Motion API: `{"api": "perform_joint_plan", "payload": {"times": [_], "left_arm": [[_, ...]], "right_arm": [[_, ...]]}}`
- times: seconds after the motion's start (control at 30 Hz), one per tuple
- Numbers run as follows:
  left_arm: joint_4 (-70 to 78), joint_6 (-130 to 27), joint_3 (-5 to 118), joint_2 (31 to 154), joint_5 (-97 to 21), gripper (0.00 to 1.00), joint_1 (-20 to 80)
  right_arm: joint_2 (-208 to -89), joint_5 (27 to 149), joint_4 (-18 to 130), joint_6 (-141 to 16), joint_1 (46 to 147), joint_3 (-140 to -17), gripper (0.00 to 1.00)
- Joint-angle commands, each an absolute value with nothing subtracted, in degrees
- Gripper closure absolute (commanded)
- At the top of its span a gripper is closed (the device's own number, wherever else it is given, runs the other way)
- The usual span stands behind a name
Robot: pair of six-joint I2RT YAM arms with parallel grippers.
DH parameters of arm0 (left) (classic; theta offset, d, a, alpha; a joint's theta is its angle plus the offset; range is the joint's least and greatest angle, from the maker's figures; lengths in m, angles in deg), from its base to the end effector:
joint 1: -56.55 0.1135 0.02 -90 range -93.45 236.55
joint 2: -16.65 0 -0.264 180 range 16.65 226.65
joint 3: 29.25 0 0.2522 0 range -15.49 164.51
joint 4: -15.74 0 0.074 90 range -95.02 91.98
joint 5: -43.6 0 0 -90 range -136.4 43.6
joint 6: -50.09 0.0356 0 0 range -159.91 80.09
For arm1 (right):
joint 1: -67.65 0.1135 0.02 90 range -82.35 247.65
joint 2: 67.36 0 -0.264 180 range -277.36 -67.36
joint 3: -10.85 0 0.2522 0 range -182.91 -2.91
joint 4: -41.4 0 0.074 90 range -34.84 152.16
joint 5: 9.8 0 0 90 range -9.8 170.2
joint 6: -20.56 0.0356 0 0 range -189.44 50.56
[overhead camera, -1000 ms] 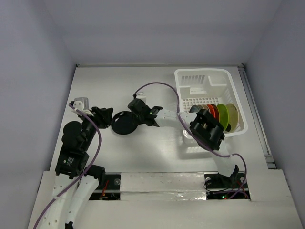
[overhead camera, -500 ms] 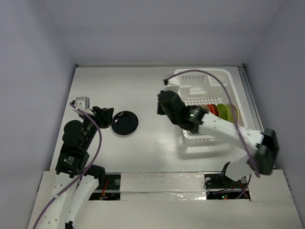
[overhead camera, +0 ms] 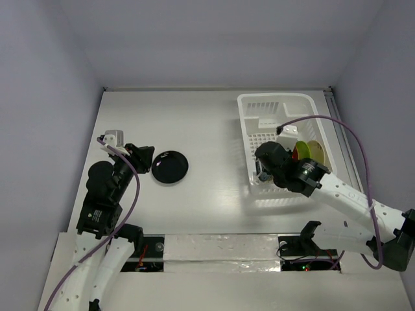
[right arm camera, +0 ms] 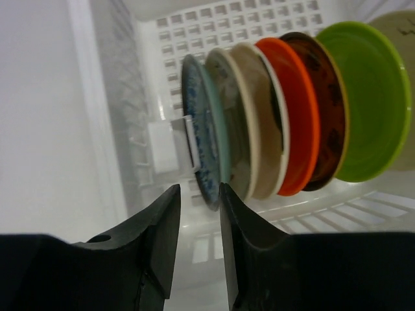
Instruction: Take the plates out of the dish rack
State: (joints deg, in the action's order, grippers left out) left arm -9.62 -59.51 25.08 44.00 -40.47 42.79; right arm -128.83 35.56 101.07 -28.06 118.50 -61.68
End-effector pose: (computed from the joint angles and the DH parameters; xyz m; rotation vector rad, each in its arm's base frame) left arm 0.1153 -0.0320 0.3523 0.0036 1.5677 -0.5399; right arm 0.1502 0.1448 0.3193 0.1519 2.1286 -0.0260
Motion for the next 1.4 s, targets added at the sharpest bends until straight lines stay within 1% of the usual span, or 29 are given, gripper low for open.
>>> {"api": "perform_joint_plan", "payload": {"times": [0.0, 0.07, 0.2, 0.43, 0.57, 0.67, 0.7, 0.77, 0.8, 0.93, 1.23, 1.37], "left_arm": [[-7.0, -59.3, 26.4, 44.1, -39.9, 0.79, 43.2], [-7.1, -59.3, 26.4, 43.8, -39.8, 0.77, 43.2], [-7.0, -59.3, 26.5, 43.7, -39.8, 0.74, 43.2], [-7.3, -59.3, 26.4, 43.4, -39.8, 0.73, 43.2], [-7.4, -59.3, 26.5, 43.5, -40.4, 0.73, 43.2], [-7.3, -59.3, 26.6, 43.5, -40.5, 0.73, 43.2], [-7.3, -59.3, 26.7, 43.4, -40.4, 0.72, 43.2], [-7.4, -59.3, 26.7, 43.4, -40.5, 0.72, 43.2], [-7.4, -59.3, 26.6, 43.4, -40.5, 0.72, 43.2], [-7.3, -59.3, 26.7, 43.4, -40.6, 0.72, 43.2], [-7.5, -59.5, 26.6, 42.8, -41.0, 0.72, 43.2], [-7.3, -59.4, 26.7, 42.8, -40.9, 0.72, 43.2]], "right_arm": [[-129.7, 35.1, 104.6, -27.1, 115.1, -63.6, 0.64], [-130.7, 36.3, 103.9, -29.2, 112.7, -63.7, 0.63], [-133.7, 38.5, 101.9, -31.1, 111.2, -64.6, 0.63], [-140.7, 38.4, 100.1, -33.6, 109.2, -66.5, 0.65], [-145.0, 34.7, 104.5, -32.3, 108.7, -69.9, 0.66], [-147.9, 34.3, 105.6, -33.1, 108.7, -71.3, 0.76], [-148.4, 34.3, 105.6, -33.7, 108.2, -71.5, 0.82], [-149.3, 33.2, 107.3, -33.5, 108.2, -73.0, 0.88], [-149.4, 32.7, 108.2, -33.4, 108.2, -73.7, 0.93], [-148.5, 28.4, 111.5, -34.7, 108.2, -76.6, 1.0], [-146.3, 26.4, 114.0, -37.4, 108.7, -81.4, 1.0], [-147.4, 27.1, 112.5, -39.7, 109.2, -81.0, 1.0]]}}
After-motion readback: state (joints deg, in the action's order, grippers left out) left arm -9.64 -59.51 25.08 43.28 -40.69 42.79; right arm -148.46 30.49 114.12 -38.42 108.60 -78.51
